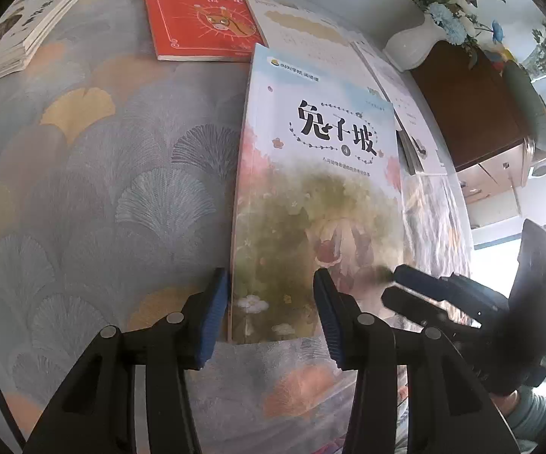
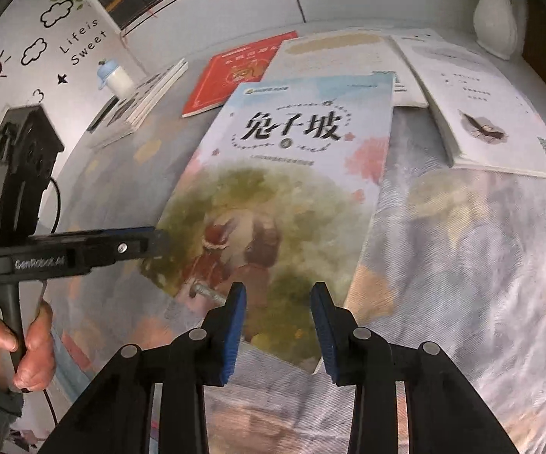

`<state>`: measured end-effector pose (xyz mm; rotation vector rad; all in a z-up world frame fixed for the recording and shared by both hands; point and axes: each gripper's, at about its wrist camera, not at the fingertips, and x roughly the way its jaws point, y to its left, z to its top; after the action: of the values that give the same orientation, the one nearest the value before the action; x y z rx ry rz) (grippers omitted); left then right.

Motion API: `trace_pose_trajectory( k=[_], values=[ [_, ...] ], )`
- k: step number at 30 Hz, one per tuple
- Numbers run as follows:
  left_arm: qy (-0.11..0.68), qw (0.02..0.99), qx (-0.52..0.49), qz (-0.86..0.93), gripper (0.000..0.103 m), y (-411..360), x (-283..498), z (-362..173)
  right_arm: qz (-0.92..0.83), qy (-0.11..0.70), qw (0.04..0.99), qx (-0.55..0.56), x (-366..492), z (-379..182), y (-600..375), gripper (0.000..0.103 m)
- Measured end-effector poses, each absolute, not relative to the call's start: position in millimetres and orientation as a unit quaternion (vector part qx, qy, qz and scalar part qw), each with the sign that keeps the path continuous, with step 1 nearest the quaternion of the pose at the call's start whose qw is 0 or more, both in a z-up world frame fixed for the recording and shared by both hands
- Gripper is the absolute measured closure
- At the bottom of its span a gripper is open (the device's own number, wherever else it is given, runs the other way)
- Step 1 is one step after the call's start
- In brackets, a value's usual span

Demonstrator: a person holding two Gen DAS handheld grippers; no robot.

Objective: Organize books

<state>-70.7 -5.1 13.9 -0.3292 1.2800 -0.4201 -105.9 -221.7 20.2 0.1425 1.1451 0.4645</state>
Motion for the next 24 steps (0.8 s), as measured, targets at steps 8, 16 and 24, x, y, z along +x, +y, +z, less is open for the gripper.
trace_pose_trajectory(
  k=[8, 16, 24],
  values=[
    [0.598, 0.765, -0.143, -0.192, 0.049, -4.3, -73.4, 15.8, 0.185, 0.542, 0.818, 0.047, -106.3, 17.7, -231.9, 0.047],
    [0.585, 0.773, -0.153, -0.192, 0.047, -11.1, -74.8, 22.1, 0.197, 0.527, 0.825, 0.046, -110.9, 17.8, -231.8, 0.051],
    [0.532, 0.733, -0.311, -0.287, 0.054, 15.3, -71.8, 41.0, 0.208, 0.524, 0.817, 0.124, -112.0, 14.6, -257.6, 0.051]
  ],
)
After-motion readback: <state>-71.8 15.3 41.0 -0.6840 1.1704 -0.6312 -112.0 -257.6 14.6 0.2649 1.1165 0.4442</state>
